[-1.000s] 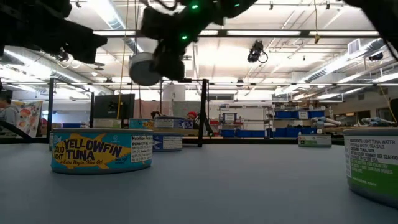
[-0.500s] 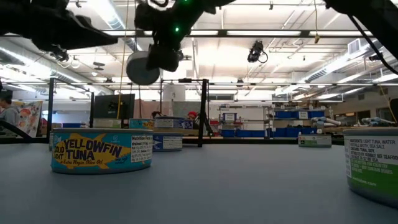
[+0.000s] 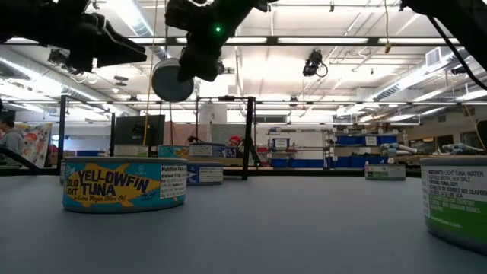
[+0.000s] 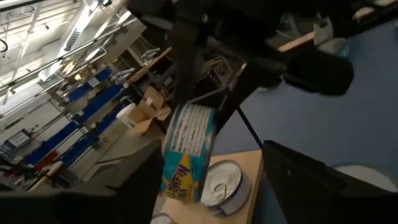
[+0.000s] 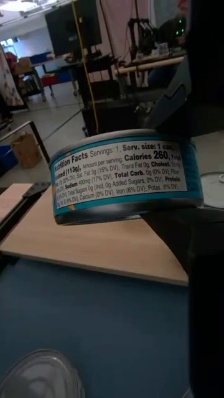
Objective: Stack canned seafood by type on shelf
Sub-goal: Stack the yellow blue tuna can on top of the other yellow blue tuna can on the shelf
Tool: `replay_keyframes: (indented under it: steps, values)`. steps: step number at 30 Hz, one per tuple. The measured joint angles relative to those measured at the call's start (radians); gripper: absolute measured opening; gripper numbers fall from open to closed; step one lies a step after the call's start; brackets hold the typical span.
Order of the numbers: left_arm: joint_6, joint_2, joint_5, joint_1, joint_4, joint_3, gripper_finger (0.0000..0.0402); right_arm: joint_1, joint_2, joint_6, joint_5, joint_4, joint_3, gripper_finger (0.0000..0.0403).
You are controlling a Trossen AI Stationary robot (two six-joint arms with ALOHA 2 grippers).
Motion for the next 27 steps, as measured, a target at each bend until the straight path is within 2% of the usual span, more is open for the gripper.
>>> replay_keyframes:
  steps: [4, 9, 20, 27]
  values:
    - [0.034, 0.039, -0.03, 0.0, 0.005, 0.0, 0.0302, 0.009, 0.0, -0.011, -0.009, -0.001, 0.0, 0.0141]
    - [0.049, 0.09, -0.072, 0.0, 0.008, 0.028, 0.0303, 0.024, -0.001, -0.013, -0.053, 0.0, 0.0, 0.0141]
    - [0.02, 0.224, -0.072, 0.0, -0.136, 0.133, 0.0277, 0.037, -0.002, -0.014, -0.054, 0.0, 0.0, 0.0141]
    - [0.019, 0.282, -0.098, -0.006, -0.134, 0.138, 0.0244, 0.039, -0.002, -0.014, -0.059, -0.005, -0.001, 0.0144]
